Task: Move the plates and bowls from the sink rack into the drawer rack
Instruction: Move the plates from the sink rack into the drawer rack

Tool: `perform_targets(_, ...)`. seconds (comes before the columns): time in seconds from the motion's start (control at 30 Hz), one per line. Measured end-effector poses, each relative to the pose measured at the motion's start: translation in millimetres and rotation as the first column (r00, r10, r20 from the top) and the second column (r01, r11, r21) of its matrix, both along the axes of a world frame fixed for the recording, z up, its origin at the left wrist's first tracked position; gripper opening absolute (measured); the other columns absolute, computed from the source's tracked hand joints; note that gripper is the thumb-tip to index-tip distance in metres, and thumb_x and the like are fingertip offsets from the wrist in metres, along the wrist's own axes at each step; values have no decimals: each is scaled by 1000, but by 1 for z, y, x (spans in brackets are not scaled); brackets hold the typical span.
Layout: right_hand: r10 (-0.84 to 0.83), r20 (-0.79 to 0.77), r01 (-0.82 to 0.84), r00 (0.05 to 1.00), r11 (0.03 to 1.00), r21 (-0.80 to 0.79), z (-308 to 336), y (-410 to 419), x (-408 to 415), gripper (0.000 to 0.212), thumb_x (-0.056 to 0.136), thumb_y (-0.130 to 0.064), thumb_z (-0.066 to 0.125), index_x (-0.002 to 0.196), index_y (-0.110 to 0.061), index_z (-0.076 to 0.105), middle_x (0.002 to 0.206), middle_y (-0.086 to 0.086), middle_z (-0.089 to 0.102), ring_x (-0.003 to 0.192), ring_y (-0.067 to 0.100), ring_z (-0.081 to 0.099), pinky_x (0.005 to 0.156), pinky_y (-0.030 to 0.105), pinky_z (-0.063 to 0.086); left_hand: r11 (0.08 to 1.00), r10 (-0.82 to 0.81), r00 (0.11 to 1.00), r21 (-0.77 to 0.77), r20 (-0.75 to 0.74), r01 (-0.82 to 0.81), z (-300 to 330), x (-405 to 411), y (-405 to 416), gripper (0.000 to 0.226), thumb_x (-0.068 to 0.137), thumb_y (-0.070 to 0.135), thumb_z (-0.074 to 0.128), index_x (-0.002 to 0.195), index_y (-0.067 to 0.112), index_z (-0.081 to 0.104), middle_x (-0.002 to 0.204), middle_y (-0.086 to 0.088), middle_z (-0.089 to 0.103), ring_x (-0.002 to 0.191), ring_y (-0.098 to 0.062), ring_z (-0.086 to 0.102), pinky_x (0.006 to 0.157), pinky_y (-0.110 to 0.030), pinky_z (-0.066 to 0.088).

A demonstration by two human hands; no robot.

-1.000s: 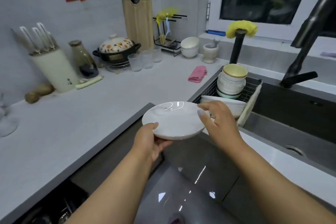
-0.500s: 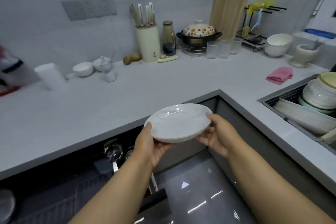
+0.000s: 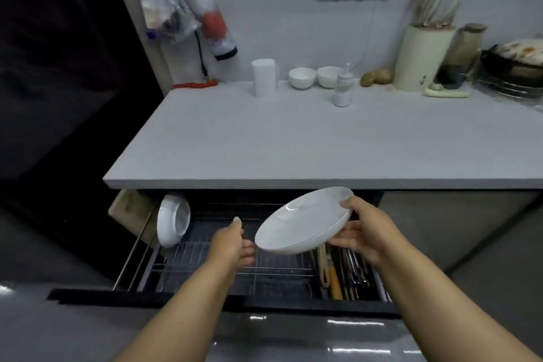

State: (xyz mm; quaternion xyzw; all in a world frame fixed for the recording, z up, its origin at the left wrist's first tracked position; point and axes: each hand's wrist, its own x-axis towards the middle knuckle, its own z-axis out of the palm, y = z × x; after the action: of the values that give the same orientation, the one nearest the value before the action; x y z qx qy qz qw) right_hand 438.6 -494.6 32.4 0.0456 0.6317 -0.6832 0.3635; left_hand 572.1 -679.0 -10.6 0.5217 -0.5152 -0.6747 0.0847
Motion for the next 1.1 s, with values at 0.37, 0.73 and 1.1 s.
perform_targets(0.37,213,-27,-202,977,954,224,-74,-192,82,8,91,-11,50,90,-8,57,76,17,63,59,27,62,67,44,59,903,11,944,-408,330,132,-46,141,-168,38,94,35,44,71,8,58,74,-10,62,86,-37,62,67,-35,41)
perform_targets(0.73,444,-101,-377,890,844,382,-146,-313,89,28,87,-16,59,115,-14,60,101,17,66,76,30,66,55,40,59,723,-89,850,-553,519,413,-107,165,-219,37,96,36,46,117,7,58,114,-11,62,107,-30,56,88,-35,46)
perform_targets(1.1,575,-162,-427,802,741,518,-183,-394,69,51,69,-27,60,120,-21,55,102,7,67,88,32,67,72,54,58,579,-42,644,-507,764,638,-137,164,-227,44,96,47,34,125,17,47,124,-4,55,115,-21,46,91,-35,43)
